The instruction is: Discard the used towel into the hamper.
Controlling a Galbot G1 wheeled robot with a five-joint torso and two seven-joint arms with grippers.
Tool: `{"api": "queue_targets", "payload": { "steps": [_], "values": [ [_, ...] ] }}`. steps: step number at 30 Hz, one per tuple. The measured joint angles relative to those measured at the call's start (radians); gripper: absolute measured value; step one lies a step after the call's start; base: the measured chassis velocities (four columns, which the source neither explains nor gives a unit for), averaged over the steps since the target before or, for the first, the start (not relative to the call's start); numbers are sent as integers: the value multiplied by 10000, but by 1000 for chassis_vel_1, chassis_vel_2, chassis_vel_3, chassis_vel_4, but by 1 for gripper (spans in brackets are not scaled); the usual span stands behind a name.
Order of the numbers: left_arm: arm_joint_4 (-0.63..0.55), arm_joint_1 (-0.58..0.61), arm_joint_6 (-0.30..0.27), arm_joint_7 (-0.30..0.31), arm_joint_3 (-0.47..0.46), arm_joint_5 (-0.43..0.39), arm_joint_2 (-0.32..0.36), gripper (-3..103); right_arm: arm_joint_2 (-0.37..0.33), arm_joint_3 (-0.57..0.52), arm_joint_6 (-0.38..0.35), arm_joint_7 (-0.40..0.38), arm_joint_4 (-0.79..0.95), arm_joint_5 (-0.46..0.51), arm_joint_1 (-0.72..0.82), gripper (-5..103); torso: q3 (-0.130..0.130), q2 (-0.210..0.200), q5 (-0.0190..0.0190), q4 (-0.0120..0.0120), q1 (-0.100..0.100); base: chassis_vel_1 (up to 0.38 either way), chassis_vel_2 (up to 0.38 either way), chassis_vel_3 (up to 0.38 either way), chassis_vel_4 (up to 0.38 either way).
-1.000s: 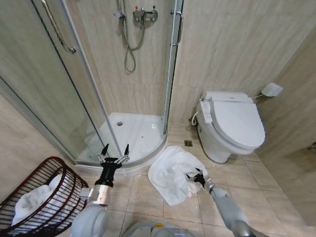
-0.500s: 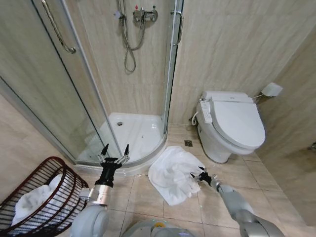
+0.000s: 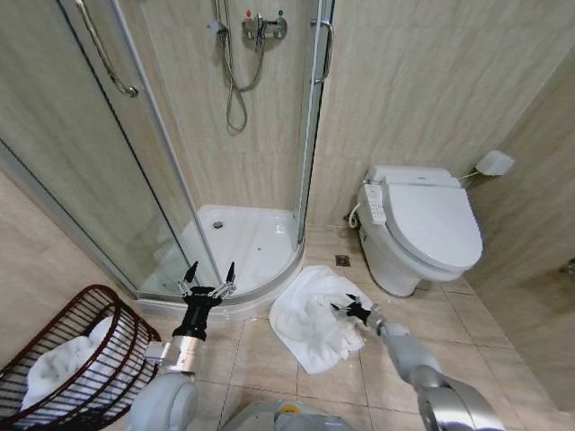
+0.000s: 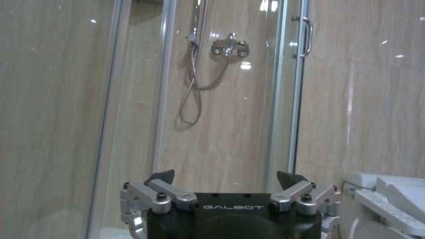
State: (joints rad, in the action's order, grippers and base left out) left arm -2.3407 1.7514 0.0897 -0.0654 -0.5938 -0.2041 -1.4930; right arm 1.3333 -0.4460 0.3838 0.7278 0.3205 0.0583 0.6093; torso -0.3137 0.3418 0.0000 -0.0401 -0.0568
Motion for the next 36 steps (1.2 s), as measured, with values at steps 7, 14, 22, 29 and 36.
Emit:
{"api": "queue_targets", "payload": {
  "steps": [7,14,22,29,36],
  "values": [
    [0,0,0,0,0,0,0,100,228,-98,-1329,-1065,37,-614,122,100,0,0,-2,3,0,0,0,0,0],
    [0,0,0,0,0,0,-1,100,224,-468,-1735,-1102,-49,-579,400,102,0,0,1,5,0,0,0,0,0],
    [1,0,0,0,0,0,0,100,243,-574,-1807,-1349,-7,-282,435,77,0,0,-1,2,0,0,0,0,0],
    [0,0,0,0,0,0,0,100,267,-587,-1795,-1713,16,-249,527,50,1,0,-1,2,0,0,0,0,0],
    [0,0,0,0,0,0,0,100,294,-587,-1730,-2288,-37,-63,611,23,1,0,0,2,0,0,0,0,0]
  ]
}}
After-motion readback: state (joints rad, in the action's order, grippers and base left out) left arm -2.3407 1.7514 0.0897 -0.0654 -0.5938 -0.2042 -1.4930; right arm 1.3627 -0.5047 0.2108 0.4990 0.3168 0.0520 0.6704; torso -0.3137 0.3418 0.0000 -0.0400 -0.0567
